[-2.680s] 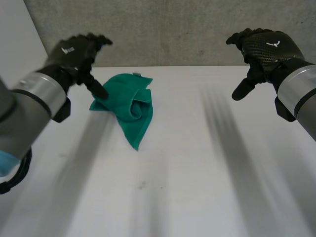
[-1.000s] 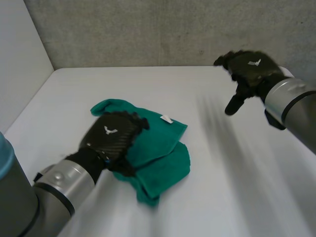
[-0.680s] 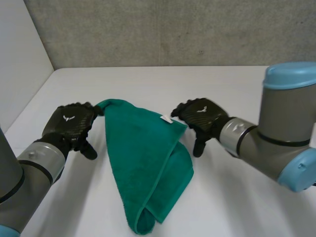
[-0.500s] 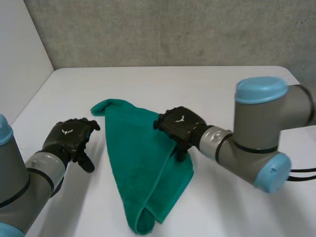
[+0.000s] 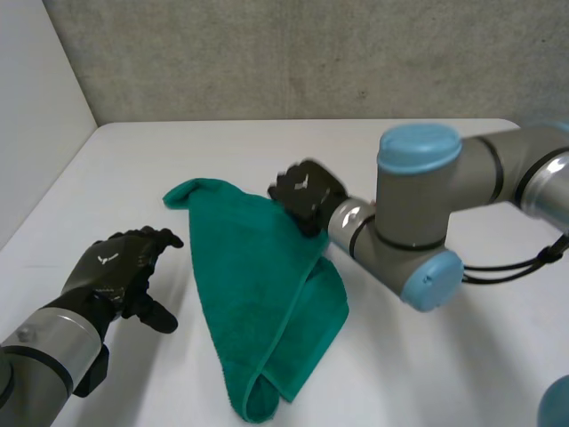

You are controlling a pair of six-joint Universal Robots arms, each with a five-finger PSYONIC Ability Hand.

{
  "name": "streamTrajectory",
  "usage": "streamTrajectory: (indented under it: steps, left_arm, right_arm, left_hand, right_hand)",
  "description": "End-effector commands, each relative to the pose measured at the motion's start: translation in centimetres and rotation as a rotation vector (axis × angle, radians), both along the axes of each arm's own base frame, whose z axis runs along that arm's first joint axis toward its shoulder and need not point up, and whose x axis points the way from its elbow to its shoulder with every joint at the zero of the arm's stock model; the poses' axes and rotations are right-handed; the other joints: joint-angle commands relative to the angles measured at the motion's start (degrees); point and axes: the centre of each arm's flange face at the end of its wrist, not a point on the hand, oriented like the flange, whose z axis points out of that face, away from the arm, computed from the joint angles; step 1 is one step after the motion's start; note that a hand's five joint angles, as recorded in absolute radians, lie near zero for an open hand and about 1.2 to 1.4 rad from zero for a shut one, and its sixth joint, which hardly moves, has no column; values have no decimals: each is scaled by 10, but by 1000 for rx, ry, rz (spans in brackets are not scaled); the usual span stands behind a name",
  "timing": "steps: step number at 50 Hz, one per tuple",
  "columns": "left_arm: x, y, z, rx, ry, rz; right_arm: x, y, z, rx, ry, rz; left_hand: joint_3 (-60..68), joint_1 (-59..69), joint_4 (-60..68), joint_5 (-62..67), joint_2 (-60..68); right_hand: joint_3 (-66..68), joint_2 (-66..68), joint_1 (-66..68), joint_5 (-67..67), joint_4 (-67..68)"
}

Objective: Fold the towel.

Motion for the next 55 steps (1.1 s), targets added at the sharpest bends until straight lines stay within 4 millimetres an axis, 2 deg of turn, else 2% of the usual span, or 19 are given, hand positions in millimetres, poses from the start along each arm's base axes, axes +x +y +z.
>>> streamTrajectory:
  steps: [1,2,4,7,16,17,19,20,24,28,29,30,32,36,38,41,46,49,55]
  left_arm:
    - [1,-2,3,2,33,14]
    - [1,-2,2,4,32,14]
    - [1,-1,0,12,31,12]
    - [0,0,0,12,31,9]
    - [0,0,0,13,29,12]
    - [0,0,0,13,29,12]
    - [1,0,-1,17,28,13]
    - [1,0,-1,17,28,15]
    - [1,0,-1,16,28,15]
    - [1,-1,-1,14,29,15]
    - [1,-1,0,13,29,15]
    - [1,-1,0,12,31,15]
    - [1,-2,1,9,32,17]
    - [1,-5,3,-1,42,24]
    - [1,-6,3,0,44,30]
    - [-2,-7,0,26,59,28]
    - [-11,-5,-11,117,125,21]
    - [-25,11,-21,227,147,-58]
    - [-44,27,-39,385,146,-178]
  right_arm:
    - [-9,2,39,0,-33,-80]
    - [-12,9,12,89,44,-64]
    - [-13,9,1,118,68,-62]
    - [-13,11,-30,171,123,-39]
    - [-8,7,-47,187,129,28]
    - [-3,2,-51,174,122,26]
    - [1,-1,-47,154,110,28]
    - [3,-2,-43,142,101,30]
    - [10,-10,-21,106,10,10]
    - [8,-6,66,14,-198,-3]
    - [0,1,107,-35,-278,-7]
    - [0,1,107,-35,-279,-7]
    - [-11,13,146,-83,-348,-10]
    - [-15,21,161,-105,-365,-24]
    - [-29,29,187,-154,-395,-101]
    - [-44,32,205,-209,-404,-203]
    - [-54,30,220,-313,-381,-299]
    - [-57,30,232,-384,-381,-336]
    - [-59,29,233,-405,-357,-359]
  left_hand:
    - [6,3,16,19,14]
    - [6,3,16,19,14]
    - [4,2,14,18,12]
    - [1,-2,11,14,9]
    - [-1,-3,9,13,7]
    - [-1,-3,9,13,7]
    - [-1,-3,9,13,7]
    - [-1,-3,9,13,7]
    - [-1,-3,9,13,7]
    - [-1,-3,9,13,7]
    - [-1,-3,9,13,7]
    - [-3,-5,7,11,6]
    - [-4,-7,6,9,4]
    - [-21,-24,-11,-7,-13]
    - [-59,-62,-50,-46,-51]
    - [-68,-71,-58,-55,-60]
    - [-65,-67,-55,-51,-57]
    - [-65,-67,-55,-51,-57]
    - [-65,-67,-55,-51,-57]
  right_hand:
    - [-119,-120,-10,-109,-125]
    - [-321,-322,-212,-311,-327]
    - [-340,-341,-231,-330,-346]
    - [-384,-384,-275,-374,-390]
    - [-371,-371,-261,-361,-376]
    - [-144,-145,-35,-134,-150]
    - [97,97,207,107,92]
    - [125,124,234,135,119]
    - [125,125,234,135,120]
    - [125,125,234,135,120]
    - [125,125,234,135,120]
    - [125,125,234,135,120]
    - [125,125,234,135,120]
    - [125,125,234,135,120]
    - [125,125,234,135,120]
    - [125,125,234,135,120]
    - [125,125,234,135,120]
    - [125,125,234,135,120]
    - [125,125,234,135,120]
